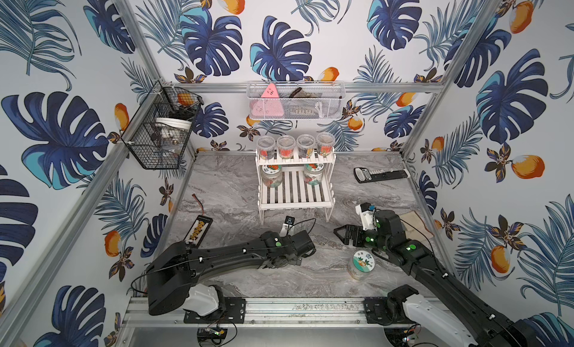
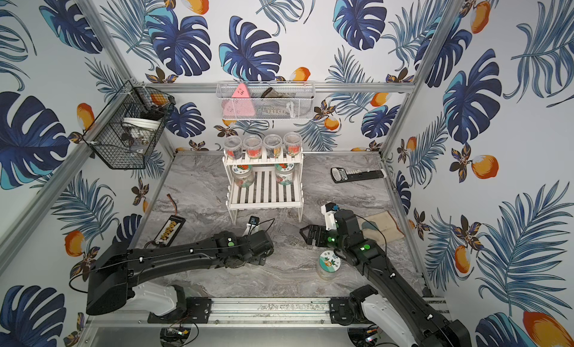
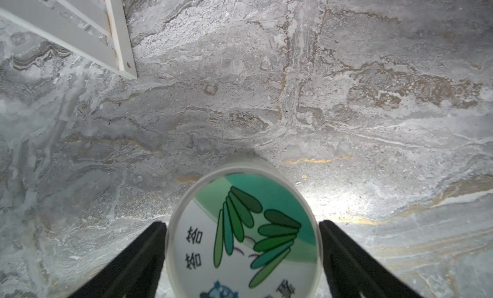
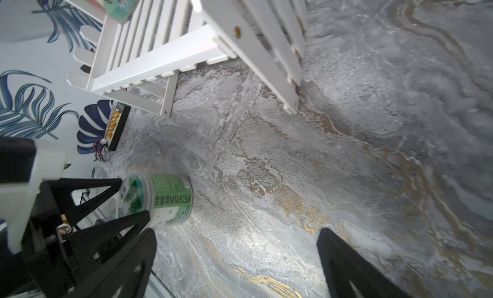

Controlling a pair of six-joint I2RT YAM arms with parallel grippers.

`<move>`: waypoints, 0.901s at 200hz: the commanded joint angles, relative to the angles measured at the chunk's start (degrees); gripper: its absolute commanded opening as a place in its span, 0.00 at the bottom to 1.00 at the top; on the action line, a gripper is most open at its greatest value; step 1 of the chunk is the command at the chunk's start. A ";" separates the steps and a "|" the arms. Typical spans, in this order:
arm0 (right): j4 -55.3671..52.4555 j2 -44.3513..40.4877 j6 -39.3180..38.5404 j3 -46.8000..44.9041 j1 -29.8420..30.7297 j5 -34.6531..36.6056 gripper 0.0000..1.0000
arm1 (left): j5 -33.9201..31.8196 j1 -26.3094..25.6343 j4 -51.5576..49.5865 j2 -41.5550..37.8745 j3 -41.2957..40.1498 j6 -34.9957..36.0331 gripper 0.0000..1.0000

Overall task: Place the seed container on the shelf
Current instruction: Pick up the seed jar at the center of the board.

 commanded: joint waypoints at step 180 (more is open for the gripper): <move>24.95 0.12 -13.54 -10.38 22.62 10.58 0.95 | 7.14 6.26 -2.53 -1.78 1.53 5.26 0.87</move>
